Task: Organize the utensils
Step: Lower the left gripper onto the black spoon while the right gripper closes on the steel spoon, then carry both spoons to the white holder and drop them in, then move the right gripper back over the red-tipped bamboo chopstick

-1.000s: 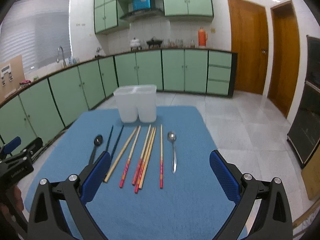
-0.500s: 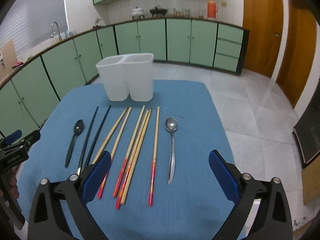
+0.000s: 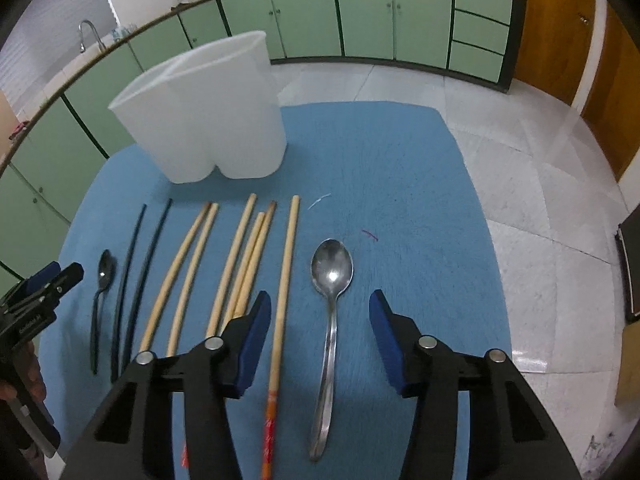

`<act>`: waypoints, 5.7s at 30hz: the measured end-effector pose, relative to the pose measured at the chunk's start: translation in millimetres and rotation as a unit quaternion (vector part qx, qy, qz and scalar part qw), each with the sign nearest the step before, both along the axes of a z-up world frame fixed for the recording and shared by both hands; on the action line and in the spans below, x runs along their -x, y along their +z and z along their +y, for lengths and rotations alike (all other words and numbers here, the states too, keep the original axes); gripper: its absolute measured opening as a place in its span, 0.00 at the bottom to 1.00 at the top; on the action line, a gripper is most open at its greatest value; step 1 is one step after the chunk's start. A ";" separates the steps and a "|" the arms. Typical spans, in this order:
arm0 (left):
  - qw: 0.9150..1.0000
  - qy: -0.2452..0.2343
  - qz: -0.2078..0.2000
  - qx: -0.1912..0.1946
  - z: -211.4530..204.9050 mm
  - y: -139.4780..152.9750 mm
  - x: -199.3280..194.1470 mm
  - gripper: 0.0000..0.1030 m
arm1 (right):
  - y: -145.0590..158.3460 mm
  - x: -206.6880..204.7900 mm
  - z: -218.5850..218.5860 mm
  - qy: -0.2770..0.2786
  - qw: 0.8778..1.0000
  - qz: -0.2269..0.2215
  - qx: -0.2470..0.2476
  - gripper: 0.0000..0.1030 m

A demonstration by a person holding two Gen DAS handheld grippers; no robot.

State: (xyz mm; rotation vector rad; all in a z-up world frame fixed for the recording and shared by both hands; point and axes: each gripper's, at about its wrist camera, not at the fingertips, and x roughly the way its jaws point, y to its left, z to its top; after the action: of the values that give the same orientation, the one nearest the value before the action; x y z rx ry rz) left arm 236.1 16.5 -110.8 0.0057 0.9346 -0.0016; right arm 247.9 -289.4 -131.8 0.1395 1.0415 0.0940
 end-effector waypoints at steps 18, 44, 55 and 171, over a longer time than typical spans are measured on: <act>0.999 -0.012 0.046 0.020 -7.3 -32.6 -26.4 0.58 | -23.4 -37.5 -0.3 0.014 0.999 0.037 -0.006 0.33; 0.978 -0.056 -0.186 0.071 -9.0 47.2 34.9 0.33 | 71.6 15.6 -11.6 0.018 0.986 -0.160 -0.045 0.27; 0.953 -0.072 -0.278 0.096 -32.6 116.4 1.9 0.33 | 148.9 -3.9 -11.6 0.034 0.966 -0.249 -0.065 0.27; 0.997 -0.060 -0.024 0.030 -41.4 -39.1 140.5 0.75 | -37.7 163.4 29.8 -0.021 0.995 -0.101 0.000 0.06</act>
State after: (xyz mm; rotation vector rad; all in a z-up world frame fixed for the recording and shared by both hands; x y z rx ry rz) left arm 95.6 -24.8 -149.9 0.0059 0.8839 -0.1404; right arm 84.5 -259.6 -169.4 0.1485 0.8366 0.0687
